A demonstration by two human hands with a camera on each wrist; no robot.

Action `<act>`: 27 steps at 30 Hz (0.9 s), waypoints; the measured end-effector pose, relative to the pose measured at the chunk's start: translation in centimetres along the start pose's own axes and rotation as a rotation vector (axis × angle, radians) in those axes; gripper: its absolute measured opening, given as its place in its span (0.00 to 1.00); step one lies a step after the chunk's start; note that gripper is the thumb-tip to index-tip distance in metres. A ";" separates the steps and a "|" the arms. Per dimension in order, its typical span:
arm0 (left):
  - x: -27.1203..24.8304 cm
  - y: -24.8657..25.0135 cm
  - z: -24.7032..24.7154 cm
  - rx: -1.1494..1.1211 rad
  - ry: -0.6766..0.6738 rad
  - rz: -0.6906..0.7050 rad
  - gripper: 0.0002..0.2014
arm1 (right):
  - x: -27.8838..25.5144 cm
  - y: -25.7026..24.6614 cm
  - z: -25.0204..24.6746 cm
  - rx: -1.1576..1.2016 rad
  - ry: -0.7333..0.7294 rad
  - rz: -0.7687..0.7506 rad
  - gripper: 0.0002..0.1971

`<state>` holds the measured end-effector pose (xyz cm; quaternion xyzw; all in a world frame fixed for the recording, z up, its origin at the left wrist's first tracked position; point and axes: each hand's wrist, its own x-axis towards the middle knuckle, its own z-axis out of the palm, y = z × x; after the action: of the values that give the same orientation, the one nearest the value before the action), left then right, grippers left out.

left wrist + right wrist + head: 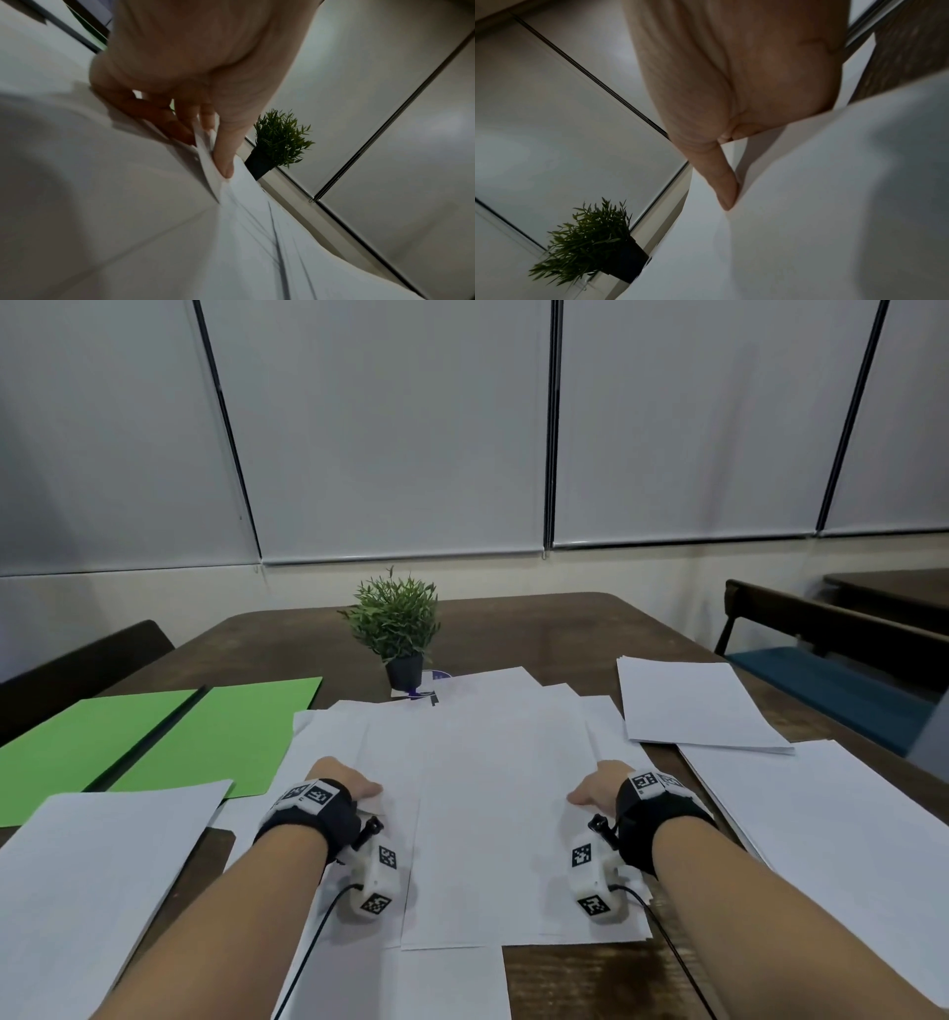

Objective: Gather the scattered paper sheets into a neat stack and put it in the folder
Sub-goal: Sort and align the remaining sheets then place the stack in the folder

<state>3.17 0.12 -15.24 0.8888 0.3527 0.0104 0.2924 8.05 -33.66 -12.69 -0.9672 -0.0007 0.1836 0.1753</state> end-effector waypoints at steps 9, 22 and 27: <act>0.6 -1.3 -0.9 -0.079 0.078 0.064 0.12 | 0.2 0.0 0.0 -0.013 0.026 0.006 0.32; -3.0 -0.5 -9.6 -0.413 0.503 0.302 0.10 | -0.1 -0.4 0.2 -0.048 0.034 0.033 0.31; -5.3 1.8 -15.5 -0.394 0.759 0.433 0.14 | -0.8 -0.4 0.1 -0.002 0.067 -0.022 0.26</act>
<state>-3.14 3.69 -0.49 0.8029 0.2325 0.4617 0.2969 7.28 -33.34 -12.38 -0.9730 -0.0058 0.1490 0.1762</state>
